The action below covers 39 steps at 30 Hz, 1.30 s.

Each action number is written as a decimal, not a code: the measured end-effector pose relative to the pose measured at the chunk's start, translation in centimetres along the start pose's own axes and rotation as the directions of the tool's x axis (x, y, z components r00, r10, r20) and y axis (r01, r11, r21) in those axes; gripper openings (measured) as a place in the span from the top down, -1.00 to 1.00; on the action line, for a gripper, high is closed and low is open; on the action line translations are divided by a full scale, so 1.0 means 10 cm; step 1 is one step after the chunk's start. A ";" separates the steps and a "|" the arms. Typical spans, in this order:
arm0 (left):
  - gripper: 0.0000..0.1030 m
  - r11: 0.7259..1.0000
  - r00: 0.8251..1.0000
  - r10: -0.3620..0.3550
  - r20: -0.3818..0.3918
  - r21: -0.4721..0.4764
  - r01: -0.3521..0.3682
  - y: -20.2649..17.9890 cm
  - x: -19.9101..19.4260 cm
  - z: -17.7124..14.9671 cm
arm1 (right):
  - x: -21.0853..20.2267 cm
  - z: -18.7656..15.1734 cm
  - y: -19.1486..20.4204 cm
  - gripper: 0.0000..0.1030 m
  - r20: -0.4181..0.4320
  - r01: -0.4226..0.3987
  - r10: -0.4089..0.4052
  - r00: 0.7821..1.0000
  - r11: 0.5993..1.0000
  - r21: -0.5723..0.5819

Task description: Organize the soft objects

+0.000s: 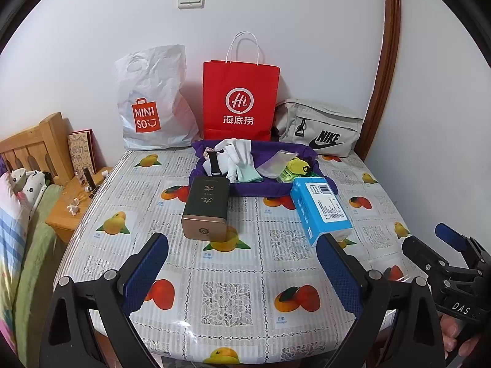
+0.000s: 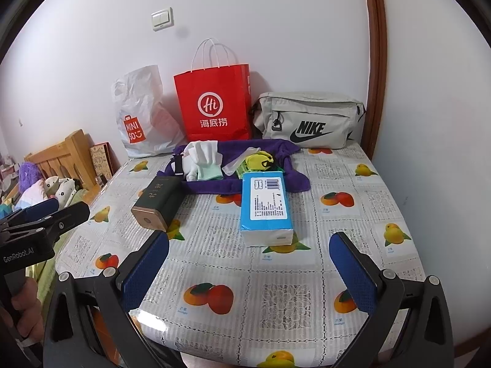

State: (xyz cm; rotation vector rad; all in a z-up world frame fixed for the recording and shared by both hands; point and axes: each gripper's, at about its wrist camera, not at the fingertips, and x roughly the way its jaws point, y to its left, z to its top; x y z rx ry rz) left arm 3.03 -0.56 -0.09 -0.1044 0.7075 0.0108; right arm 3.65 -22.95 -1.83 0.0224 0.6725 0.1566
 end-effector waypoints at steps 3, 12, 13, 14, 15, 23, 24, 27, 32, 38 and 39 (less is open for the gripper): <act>-0.90 1.000 1.000 0.000 0.000 0.000 0.000 0.01 0.00 0.00 | 0.00 0.00 0.00 -0.99 0.000 0.000 0.000 1.000 1.000 0.000; -0.90 1.000 1.000 0.001 0.000 -0.001 -0.001 0.01 0.00 -0.01 | -0.01 0.00 0.01 -0.99 0.000 -0.002 0.002 1.000 1.000 0.000; -0.90 1.000 1.000 0.002 0.000 -0.001 -0.002 0.01 0.00 -0.01 | -0.01 0.00 0.01 -0.99 0.000 -0.001 0.001 1.000 1.000 -0.001; -0.90 1.000 1.000 0.002 0.000 -0.001 -0.002 0.01 -0.01 -0.01 | -0.01 0.00 0.01 -0.99 -0.001 0.000 0.000 1.000 1.000 0.000; -0.90 1.000 1.000 0.001 0.001 0.000 -0.001 0.01 -0.01 -0.01 | -0.01 0.00 0.01 -0.99 -0.001 -0.001 0.001 1.000 1.000 0.001; -0.90 1.000 1.000 0.004 0.001 -0.003 -0.004 0.02 -0.02 -0.02 | -0.01 0.00 -0.01 -0.99 0.003 0.004 -0.004 1.000 1.000 0.006; -0.90 1.000 1.000 0.005 0.001 -0.002 -0.005 0.02 -0.01 -0.01 | -0.01 0.00 -0.01 -0.99 0.003 0.004 -0.004 1.000 1.000 0.005; -0.90 1.000 1.000 0.005 0.000 -0.002 -0.005 0.02 -0.01 -0.01 | -0.02 0.00 -0.01 -0.99 0.002 0.003 -0.003 1.000 1.000 0.008; -0.90 1.000 1.000 0.006 0.002 -0.003 -0.006 0.03 -0.02 -0.02 | -0.01 0.01 -0.02 -0.99 0.001 0.003 -0.003 1.000 1.000 0.008; -0.90 1.000 1.000 0.005 0.001 -0.002 -0.005 0.02 -0.01 -0.01 | -0.01 0.00 -0.01 -0.99 0.001 0.005 -0.005 1.000 1.000 0.006; -0.90 1.000 1.000 0.005 0.001 -0.002 -0.005 0.02 -0.01 -0.01 | -0.01 0.00 -0.01 -0.99 0.001 0.005 -0.005 1.000 1.000 0.007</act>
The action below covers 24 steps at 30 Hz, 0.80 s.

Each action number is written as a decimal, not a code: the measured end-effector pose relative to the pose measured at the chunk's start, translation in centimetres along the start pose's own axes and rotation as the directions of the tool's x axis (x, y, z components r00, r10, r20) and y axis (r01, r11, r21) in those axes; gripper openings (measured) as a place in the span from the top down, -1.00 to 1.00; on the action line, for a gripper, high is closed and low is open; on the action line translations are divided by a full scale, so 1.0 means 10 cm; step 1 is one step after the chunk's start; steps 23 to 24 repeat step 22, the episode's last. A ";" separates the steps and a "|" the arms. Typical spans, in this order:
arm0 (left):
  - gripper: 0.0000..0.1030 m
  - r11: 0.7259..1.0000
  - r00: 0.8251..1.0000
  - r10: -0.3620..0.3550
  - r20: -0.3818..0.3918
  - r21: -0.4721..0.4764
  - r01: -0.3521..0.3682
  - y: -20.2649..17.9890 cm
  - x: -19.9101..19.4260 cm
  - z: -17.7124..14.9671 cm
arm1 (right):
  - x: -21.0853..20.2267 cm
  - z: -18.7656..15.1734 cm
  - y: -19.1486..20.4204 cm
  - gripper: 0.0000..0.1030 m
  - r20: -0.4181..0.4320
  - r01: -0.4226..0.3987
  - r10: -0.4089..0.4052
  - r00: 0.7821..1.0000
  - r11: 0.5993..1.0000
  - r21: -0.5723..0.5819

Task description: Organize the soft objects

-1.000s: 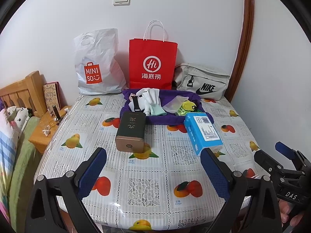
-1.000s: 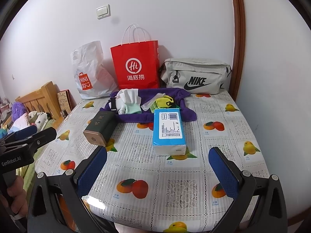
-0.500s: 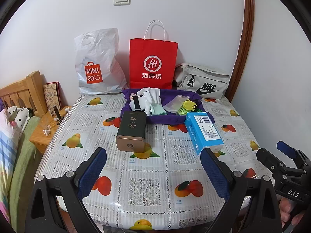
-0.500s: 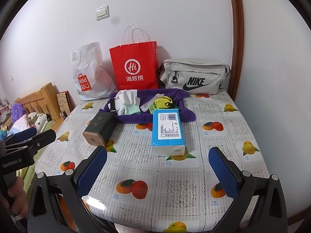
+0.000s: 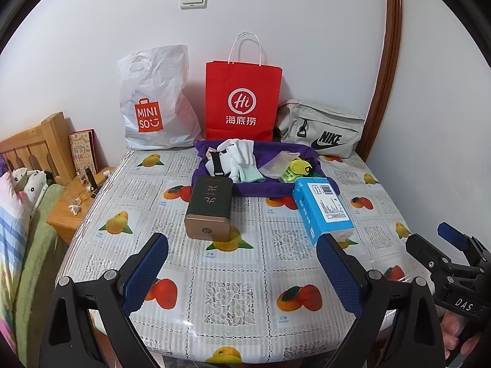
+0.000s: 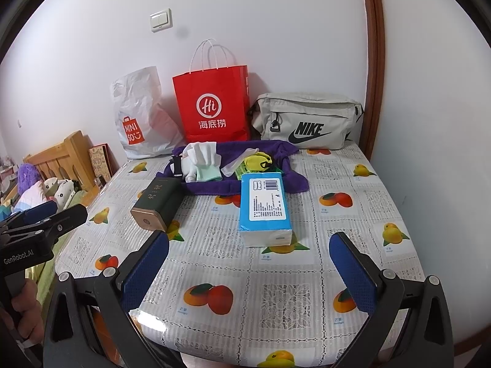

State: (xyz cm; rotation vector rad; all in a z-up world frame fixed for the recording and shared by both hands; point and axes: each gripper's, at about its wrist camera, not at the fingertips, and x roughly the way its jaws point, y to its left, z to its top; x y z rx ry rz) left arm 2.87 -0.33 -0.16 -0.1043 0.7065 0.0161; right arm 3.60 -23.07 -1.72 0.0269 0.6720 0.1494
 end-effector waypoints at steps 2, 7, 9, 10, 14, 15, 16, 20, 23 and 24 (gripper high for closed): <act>-0.90 1.000 1.000 0.000 0.000 0.000 0.000 0.00 0.00 0.00 | 0.00 0.00 0.00 -0.99 -0.001 0.000 0.000 1.000 1.000 0.000; -0.90 1.000 1.000 0.000 0.000 0.000 0.000 0.00 0.00 0.00 | 0.00 0.00 0.00 -0.99 -0.002 0.000 0.000 1.000 1.000 -0.001; -0.90 1.000 1.000 -0.001 0.000 0.000 0.001 0.00 0.01 0.00 | 0.00 0.00 0.00 -0.99 0.000 0.000 0.000 1.000 1.000 -0.001; -0.90 1.000 1.000 -0.001 0.000 0.000 0.001 0.00 0.01 0.00 | 0.00 0.00 0.00 -0.99 0.000 0.001 -0.001 1.000 1.000 0.000; -0.90 1.000 1.000 0.002 -0.004 0.001 -0.002 0.01 0.01 0.00 | 0.00 0.00 0.01 -0.99 0.001 0.001 -0.001 1.000 1.000 -0.002; -0.90 1.000 1.000 0.001 -0.005 0.000 -0.001 0.02 0.01 0.00 | 0.00 0.00 0.01 -0.99 0.000 0.001 -0.001 1.000 1.000 -0.001; -0.90 1.000 1.000 -0.001 -0.005 0.000 0.001 0.04 0.01 0.00 | 0.00 0.00 0.00 -0.99 -0.001 0.001 -0.001 1.000 1.000 -0.002; -0.90 1.000 1.000 -0.006 -0.005 -0.001 0.006 0.06 0.03 0.00 | 0.03 0.01 0.00 -0.99 -0.003 0.001 -0.001 1.000 1.000 -0.005; -0.90 1.000 1.000 -0.007 -0.006 0.006 0.007 0.07 0.07 -0.01 | 0.07 0.01 -0.02 -0.99 -0.006 -0.004 0.004 1.000 1.000 0.001; -0.90 1.000 1.000 -0.007 -0.006 0.006 0.007 0.07 0.07 -0.01 | 0.07 0.01 -0.02 -0.99 -0.006 -0.004 0.004 1.000 1.000 0.001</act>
